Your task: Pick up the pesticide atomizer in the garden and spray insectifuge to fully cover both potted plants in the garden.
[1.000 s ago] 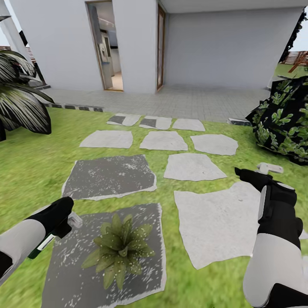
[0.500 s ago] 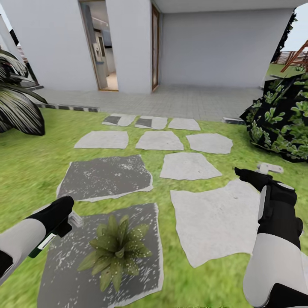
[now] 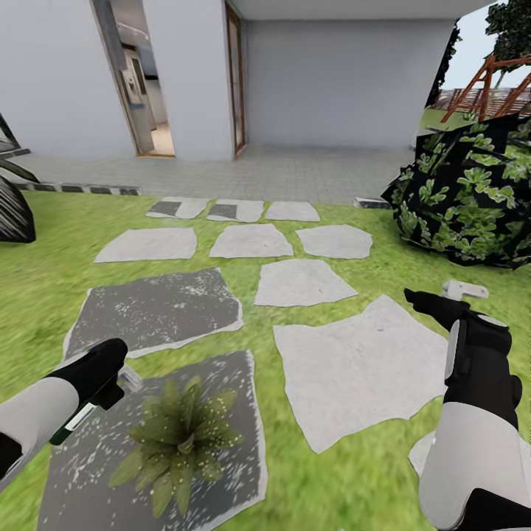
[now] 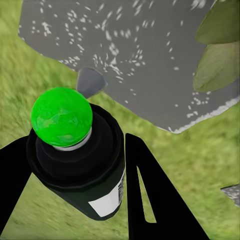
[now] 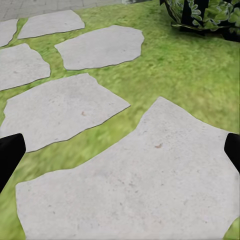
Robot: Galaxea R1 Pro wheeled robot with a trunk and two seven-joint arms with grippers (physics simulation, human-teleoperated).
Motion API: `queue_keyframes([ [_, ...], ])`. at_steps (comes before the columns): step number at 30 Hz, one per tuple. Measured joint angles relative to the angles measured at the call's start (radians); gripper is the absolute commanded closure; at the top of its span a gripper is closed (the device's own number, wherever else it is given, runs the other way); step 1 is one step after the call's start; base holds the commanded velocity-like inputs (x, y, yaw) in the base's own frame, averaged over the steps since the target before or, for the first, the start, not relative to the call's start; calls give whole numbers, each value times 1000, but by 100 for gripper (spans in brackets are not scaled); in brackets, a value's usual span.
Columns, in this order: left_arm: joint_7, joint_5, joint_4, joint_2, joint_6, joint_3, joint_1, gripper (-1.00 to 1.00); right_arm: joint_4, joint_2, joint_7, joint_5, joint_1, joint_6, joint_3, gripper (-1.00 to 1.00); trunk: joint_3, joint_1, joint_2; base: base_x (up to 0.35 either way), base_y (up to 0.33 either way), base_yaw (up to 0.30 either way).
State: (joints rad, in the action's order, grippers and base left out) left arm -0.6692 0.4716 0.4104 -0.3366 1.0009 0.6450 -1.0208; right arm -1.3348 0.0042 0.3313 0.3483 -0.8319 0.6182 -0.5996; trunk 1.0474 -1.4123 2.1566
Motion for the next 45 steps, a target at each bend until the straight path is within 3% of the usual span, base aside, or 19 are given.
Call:
queue_keyframes([
  [7,0,-1,0,0,0,4,10,100,0,0,0,0,0,0,0,-100,0,0,0,0,0,-6],
  [14,0,-1,0,0,0,5,102,100,0,0,0,0,0,0,0,-100,0,0,0,0,0,0],
  [30,-1,0,0,-1,-1,0,109,100,0,0,0,0,0,0,0,-100,0,0,0,-125,-75,0],
  [33,-1,1,3,1,-1,-1,96,100,0,0,0,0,0,0,0,-100,0,0,0,-2,-1,0],
  [40,-1,2,24,5,0,-1,-15,100,0,0,0,0,0,0,0,-100,0,0,0,0,0,0],
  [45,-2,-2,23,4,1,-3,-21,100,0,-1,0,0,0,0,0,-100,0,0,0,0,0,0],
])
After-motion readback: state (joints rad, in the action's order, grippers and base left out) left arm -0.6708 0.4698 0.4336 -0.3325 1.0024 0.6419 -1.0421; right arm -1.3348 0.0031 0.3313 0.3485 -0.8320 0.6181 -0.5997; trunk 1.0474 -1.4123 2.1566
